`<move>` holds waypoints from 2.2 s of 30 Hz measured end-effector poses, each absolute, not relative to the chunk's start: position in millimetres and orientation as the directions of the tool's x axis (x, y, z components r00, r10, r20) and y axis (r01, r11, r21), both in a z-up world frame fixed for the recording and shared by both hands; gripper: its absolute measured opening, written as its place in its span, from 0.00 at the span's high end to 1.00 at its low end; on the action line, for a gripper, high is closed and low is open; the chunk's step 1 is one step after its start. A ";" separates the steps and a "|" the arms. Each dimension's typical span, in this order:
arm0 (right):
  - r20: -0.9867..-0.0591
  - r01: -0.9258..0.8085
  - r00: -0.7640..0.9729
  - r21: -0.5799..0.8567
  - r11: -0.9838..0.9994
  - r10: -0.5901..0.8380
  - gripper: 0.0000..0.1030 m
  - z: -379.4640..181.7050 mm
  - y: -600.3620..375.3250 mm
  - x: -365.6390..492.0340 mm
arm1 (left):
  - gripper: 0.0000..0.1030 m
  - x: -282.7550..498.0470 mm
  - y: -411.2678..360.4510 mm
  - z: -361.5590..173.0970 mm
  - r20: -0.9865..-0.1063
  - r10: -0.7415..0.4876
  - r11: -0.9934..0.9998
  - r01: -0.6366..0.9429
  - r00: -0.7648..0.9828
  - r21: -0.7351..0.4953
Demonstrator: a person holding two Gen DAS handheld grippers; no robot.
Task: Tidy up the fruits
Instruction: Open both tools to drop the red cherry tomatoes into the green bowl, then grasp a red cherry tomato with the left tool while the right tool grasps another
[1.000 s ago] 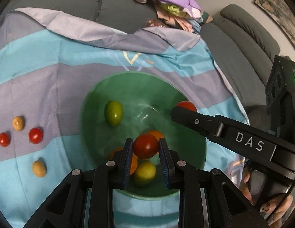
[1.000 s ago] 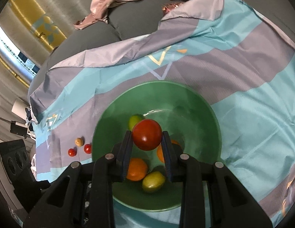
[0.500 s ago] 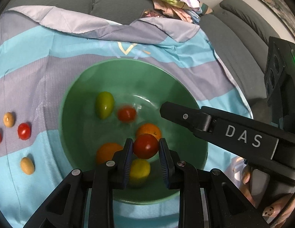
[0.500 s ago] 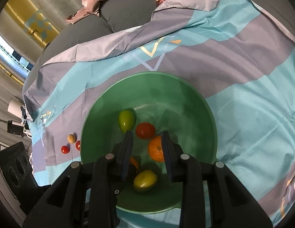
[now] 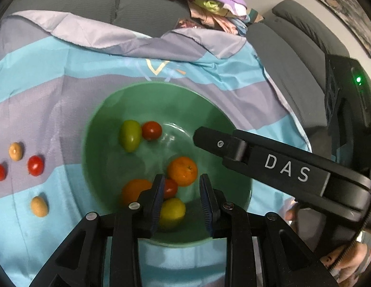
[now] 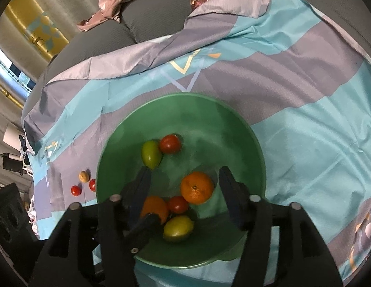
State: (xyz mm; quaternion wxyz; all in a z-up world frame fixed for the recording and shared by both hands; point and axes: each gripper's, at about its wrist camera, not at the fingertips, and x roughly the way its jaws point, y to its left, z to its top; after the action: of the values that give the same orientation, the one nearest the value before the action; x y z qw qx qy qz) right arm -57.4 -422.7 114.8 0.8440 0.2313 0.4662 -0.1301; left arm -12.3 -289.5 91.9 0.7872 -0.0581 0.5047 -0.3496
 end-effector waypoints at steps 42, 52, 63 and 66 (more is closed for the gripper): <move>-0.903 0.053 0.419 0.128 0.990 0.094 0.54 81.4 -235.7 56.3 | 0.45 63.2 -89.9 35.2 -0.836 -0.407 0.913 0.150 0.369 -0.378; -0.903 0.065 0.400 0.198 0.978 0.156 0.64 73.3 -238.9 61.9 | 0.58 67.3 -75.4 28.1 -0.824 -0.426 0.902 0.112 0.374 -0.416; -0.932 0.084 0.353 0.123 0.989 0.086 0.64 47.9 -230.1 70.9 | 0.61 71.3 -76.2 18.3 -0.823 -0.421 0.902 0.082 0.381 -0.423; -0.938 0.079 0.337 0.110 0.991 0.077 0.64 38.9 -227.7 74.0 | 0.68 73.3 -78.6 16.8 -0.824 -0.418 0.903 0.080 0.382 -0.422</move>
State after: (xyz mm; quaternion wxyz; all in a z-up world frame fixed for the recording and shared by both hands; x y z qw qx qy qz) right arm 74.0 -227.7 38.9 0.8149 0.0678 0.5757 -0.0007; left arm 73.3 -78.6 16.8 0.8160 -0.1582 0.5345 -0.1528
